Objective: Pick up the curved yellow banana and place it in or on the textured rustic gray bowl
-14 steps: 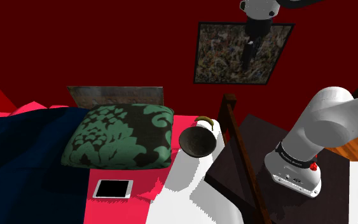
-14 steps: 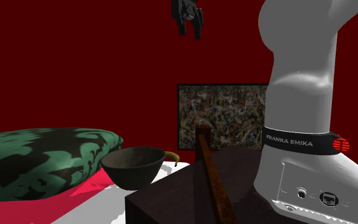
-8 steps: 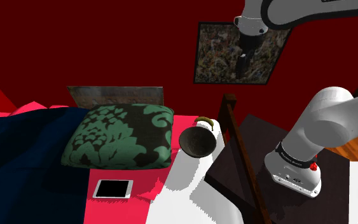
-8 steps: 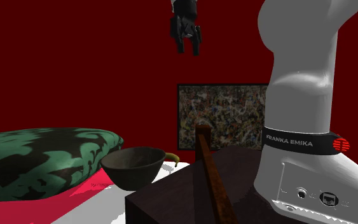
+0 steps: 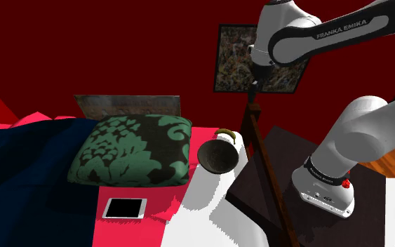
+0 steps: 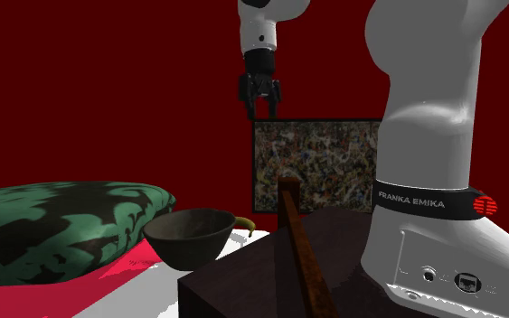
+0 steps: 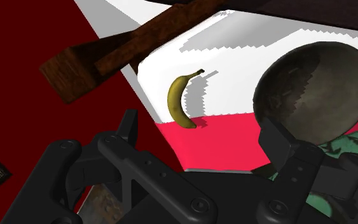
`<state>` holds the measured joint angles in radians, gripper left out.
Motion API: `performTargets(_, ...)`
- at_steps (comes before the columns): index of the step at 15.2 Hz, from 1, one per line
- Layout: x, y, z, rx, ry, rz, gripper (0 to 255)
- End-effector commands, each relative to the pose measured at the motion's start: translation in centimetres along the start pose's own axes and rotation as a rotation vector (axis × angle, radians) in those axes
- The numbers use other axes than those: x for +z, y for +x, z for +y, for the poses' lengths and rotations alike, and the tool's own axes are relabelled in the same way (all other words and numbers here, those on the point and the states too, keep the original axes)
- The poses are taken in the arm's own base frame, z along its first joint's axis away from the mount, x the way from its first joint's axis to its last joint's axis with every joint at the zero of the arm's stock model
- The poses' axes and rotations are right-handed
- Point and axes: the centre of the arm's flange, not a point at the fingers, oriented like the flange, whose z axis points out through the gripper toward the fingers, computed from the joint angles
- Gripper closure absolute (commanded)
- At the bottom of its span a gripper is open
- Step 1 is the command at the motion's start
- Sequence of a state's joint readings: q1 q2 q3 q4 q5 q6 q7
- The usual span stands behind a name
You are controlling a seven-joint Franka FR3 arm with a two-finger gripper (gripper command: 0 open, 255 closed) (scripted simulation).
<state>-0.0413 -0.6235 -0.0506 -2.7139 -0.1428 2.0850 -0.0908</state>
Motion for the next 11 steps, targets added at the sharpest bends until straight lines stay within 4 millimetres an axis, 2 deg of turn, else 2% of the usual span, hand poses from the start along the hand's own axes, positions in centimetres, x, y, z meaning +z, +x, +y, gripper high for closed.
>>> performTargets(1, 2.6, 0.9, 0.1, 0.003, 0.006, 0.011, 0)
performTargets(11, 15.1, 4.8, 1.2, 0.014, 0.037, 0.044, 0)
